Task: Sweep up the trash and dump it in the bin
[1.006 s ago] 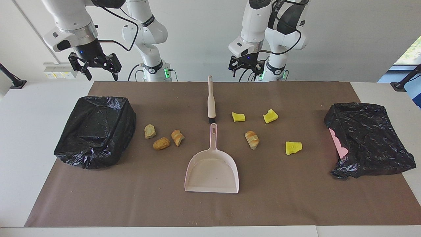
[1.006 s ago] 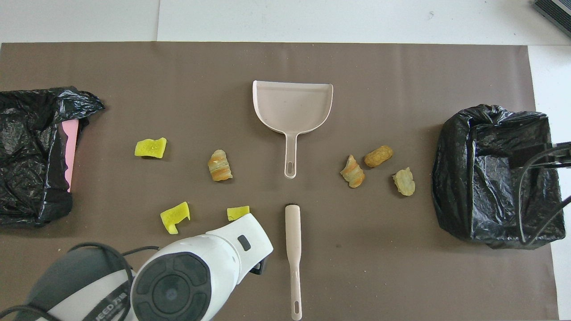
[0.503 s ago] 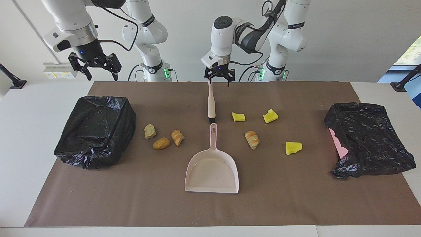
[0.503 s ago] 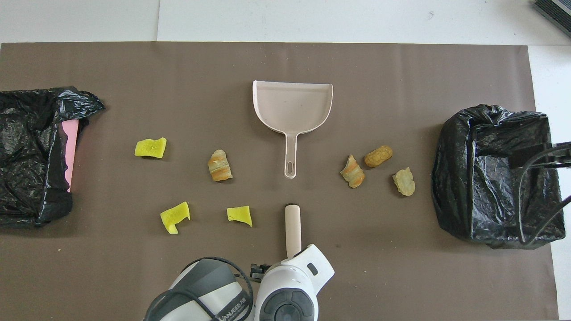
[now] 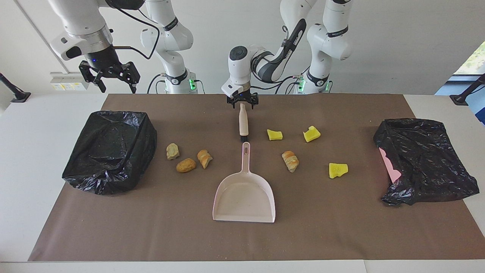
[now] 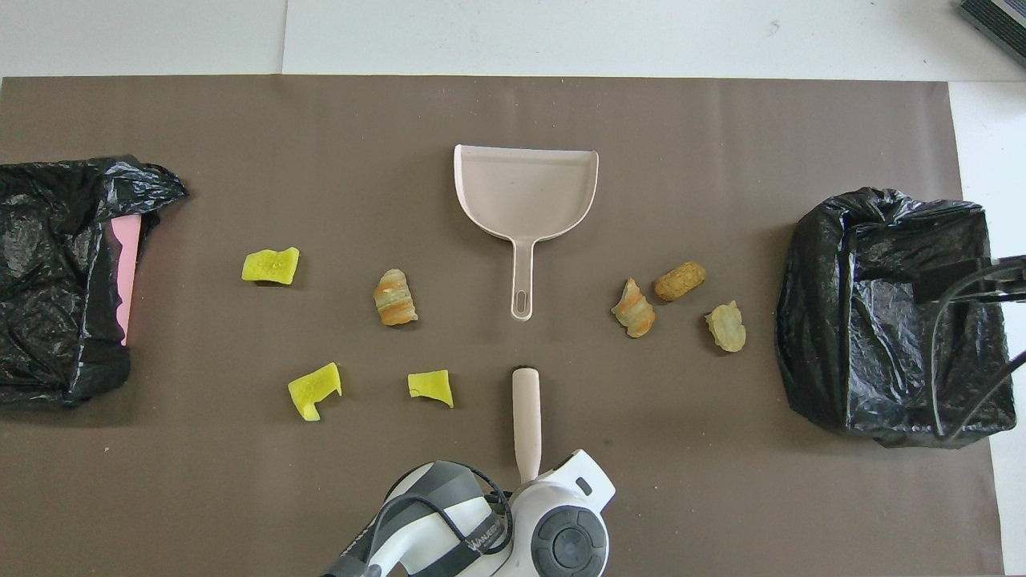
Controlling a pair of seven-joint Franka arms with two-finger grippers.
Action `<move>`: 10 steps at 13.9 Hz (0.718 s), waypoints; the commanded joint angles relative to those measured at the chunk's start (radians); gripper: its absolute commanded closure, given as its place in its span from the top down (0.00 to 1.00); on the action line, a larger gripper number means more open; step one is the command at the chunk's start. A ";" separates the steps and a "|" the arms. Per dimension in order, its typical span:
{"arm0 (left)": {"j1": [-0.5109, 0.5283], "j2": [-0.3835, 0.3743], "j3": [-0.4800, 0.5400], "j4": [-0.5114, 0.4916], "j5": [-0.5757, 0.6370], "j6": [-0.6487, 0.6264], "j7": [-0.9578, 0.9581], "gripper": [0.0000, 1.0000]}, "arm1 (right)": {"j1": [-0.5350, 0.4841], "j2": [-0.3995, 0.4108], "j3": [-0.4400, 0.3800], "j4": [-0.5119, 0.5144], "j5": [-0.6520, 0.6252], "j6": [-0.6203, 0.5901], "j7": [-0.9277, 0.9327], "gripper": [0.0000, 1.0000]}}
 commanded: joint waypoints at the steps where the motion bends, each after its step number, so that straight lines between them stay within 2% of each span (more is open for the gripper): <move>1: -0.022 -0.042 0.021 0.002 -0.004 -0.038 -0.015 1.00 | -0.008 -0.027 0.002 -0.036 0.023 0.028 -0.028 1.00; 4: -0.022 -0.073 0.021 0.003 -0.004 -0.066 -0.014 0.98 | -0.009 -0.027 0.002 -0.036 0.023 0.028 -0.028 1.00; 5: -0.022 -0.075 0.021 0.002 -0.004 -0.071 -0.014 0.85 | -0.009 -0.027 0.002 -0.036 0.023 0.028 -0.028 1.00; 6: -0.022 -0.075 0.021 0.002 -0.004 -0.075 -0.015 0.76 | -0.009 -0.027 0.002 -0.036 0.023 0.028 -0.029 1.00; 7: -0.022 -0.075 0.021 0.003 -0.004 -0.081 -0.015 0.63 | -0.009 -0.027 0.002 -0.036 0.023 0.028 -0.028 1.00; 10: -0.022 -0.075 0.020 0.005 -0.004 -0.077 -0.049 0.01 | -0.009 -0.027 0.002 -0.041 0.023 0.028 -0.029 1.00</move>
